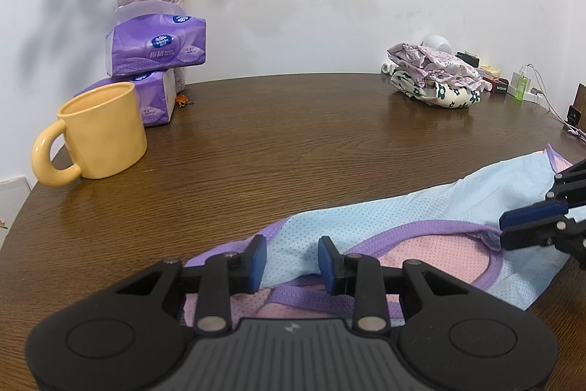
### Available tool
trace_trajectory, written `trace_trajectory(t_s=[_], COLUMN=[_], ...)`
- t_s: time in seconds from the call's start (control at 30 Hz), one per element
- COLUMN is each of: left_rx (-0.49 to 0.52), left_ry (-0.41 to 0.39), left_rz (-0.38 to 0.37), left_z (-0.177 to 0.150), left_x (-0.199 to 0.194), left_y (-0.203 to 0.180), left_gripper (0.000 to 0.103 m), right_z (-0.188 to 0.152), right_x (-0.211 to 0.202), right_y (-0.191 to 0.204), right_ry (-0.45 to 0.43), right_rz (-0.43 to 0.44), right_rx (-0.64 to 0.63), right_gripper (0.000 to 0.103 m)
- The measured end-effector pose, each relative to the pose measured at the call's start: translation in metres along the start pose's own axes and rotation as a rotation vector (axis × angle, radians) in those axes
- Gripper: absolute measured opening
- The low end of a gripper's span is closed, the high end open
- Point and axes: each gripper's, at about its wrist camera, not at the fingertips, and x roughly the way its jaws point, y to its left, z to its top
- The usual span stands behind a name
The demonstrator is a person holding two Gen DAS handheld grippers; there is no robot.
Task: Fold clothes
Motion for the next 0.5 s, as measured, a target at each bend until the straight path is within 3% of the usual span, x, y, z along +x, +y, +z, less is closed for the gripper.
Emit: trace_trajectory(t_s=[0.3, 0.43, 0.5], left_rx=[0.002, 0.003, 0.003], left_ry=[0.0, -0.001, -0.001], left_rz=[-0.001, 0.0, 0.001], left_z=[0.0006, 0.0004, 0.0002], left_x=[0.0006, 0.001, 0.001], left_y=[0.0006, 0.0001, 0.0], left_gripper=[0.029, 0.029, 0.029], right_z=[0.0, 0.0, -0.0001], right_x=[-0.0001, -0.0001, -0.0002], right_y=[0.0008, 0.0012, 0.0014], right_ry=[0.0, 0.0, 0.0], right_rz=[0.001, 0.001, 0.001], right_rx=[0.0, 0.0, 0.0], right_gripper=[0.014, 0.031, 0.031])
